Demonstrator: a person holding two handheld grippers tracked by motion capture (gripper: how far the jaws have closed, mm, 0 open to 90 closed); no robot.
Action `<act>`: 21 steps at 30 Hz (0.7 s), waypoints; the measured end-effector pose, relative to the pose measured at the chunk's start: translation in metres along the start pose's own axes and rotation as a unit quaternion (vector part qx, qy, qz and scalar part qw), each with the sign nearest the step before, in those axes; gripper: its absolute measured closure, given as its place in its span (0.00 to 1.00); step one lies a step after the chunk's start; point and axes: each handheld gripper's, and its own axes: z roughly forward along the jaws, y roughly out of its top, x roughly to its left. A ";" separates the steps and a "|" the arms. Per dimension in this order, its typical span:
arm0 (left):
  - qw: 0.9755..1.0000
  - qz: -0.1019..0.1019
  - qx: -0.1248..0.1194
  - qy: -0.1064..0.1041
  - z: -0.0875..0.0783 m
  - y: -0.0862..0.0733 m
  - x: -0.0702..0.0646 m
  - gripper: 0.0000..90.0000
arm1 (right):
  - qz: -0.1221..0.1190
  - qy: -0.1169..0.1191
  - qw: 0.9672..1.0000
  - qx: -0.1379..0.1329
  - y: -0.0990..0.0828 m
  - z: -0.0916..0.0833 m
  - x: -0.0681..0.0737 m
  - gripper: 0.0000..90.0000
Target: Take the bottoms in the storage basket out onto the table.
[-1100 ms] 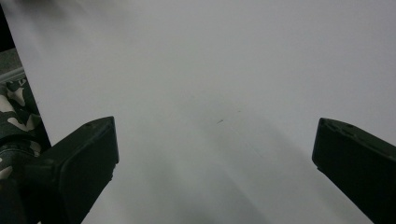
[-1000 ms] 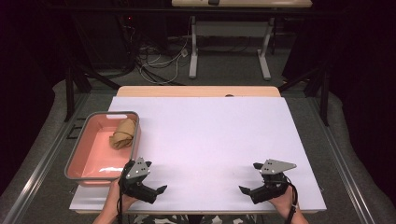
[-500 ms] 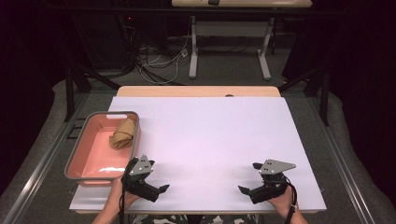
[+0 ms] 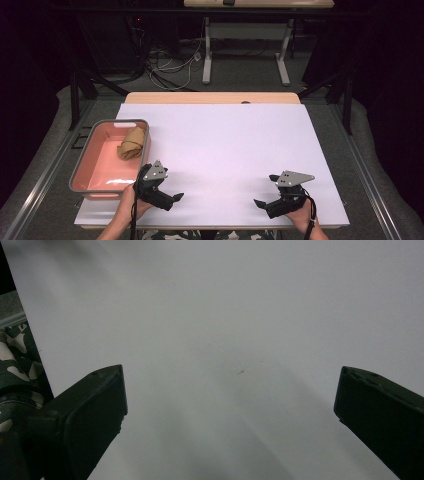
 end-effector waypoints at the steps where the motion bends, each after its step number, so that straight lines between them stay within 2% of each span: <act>1: 1.000 0.001 -0.002 0.002 0.000 0.001 0.000 0.00 | 0.001 0.000 1.000 0.002 0.000 0.000 0.000 0.00; 11: 1.000 -0.005 -0.004 0.012 -0.006 0.008 0.008 0.00 | -0.003 -0.003 1.000 0.002 0.000 0.001 0.000 0.00; 15: 1.000 -0.008 0.002 0.011 -0.007 0.011 0.011 0.00 | -0.005 0.003 1.000 0.002 -0.001 0.003 -0.002 0.00; 19: 1.000 -0.012 0.003 0.007 -0.007 0.014 0.009 0.00 | -0.006 0.001 1.000 0.002 0.000 0.003 0.000 0.00; 21: 1.000 -0.004 0.003 0.012 -0.008 0.016 0.007 0.00 | -0.006 0.002 1.000 0.001 0.000 0.003 0.000 0.00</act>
